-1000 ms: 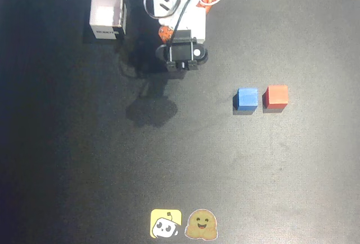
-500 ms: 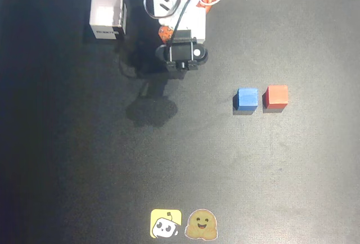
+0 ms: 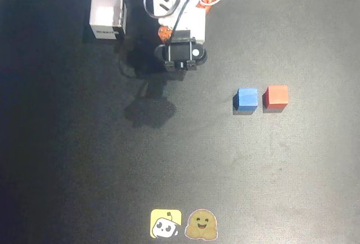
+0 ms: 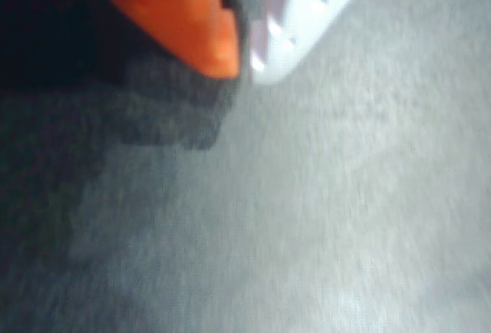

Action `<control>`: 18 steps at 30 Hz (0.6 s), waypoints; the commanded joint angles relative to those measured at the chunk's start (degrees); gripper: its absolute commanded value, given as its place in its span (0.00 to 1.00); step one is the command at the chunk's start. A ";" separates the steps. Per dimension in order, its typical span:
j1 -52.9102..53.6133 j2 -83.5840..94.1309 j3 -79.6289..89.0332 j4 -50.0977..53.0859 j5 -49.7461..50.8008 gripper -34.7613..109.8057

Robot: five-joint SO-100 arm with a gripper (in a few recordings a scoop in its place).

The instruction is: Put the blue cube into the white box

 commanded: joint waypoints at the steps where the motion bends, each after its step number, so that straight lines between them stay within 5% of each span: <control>1: 0.09 0.26 -1.14 -3.08 -1.14 0.24; 5: -0.18 -1.93 -6.94 -4.13 -1.14 0.24; 11: -1.76 -30.32 -27.60 -8.44 -0.88 0.24; 18: -12.22 -47.37 -35.07 -16.61 13.36 0.24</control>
